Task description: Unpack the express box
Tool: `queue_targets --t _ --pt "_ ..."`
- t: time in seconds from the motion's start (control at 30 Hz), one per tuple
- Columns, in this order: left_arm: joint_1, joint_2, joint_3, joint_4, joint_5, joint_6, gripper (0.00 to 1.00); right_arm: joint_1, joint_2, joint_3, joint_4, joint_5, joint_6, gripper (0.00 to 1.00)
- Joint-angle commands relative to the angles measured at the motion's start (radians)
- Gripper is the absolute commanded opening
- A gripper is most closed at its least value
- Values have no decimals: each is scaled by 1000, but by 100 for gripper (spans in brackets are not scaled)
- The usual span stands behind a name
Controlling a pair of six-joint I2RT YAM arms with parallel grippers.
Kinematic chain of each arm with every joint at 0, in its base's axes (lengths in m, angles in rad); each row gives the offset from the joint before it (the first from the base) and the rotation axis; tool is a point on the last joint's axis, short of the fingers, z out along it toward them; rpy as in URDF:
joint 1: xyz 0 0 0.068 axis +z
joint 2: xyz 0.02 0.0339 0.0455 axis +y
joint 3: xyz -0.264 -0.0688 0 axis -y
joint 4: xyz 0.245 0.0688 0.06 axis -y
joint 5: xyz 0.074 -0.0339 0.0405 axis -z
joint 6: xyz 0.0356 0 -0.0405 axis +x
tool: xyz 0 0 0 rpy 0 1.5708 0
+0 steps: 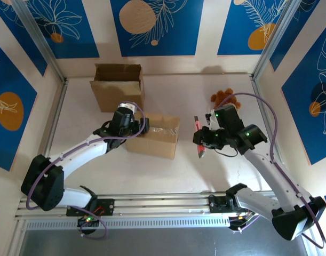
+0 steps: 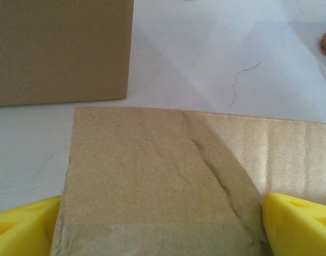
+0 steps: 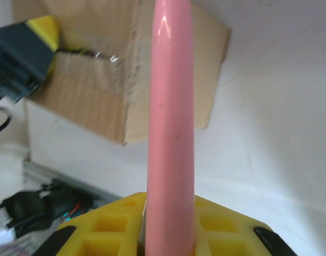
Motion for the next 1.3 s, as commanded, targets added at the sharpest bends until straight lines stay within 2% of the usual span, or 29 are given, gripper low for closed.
queue_targets --t 0.0,0.17,0.4,1.27 --pt "-3 42 -52 -115 -50 1 91 -13 -17 -48 21 -221 -13 0" --pt "-3 41 -63 -113 -47 -2 91 -35 -8 -101 118 -317 22 0" --pt "-3 41 -74 -107 -39 -8 90 -35 29 -105 143 -354 24 0" --pt "-4 50 -65 -133 -40 -4 91 6 152 -74 144 -303 3 0"
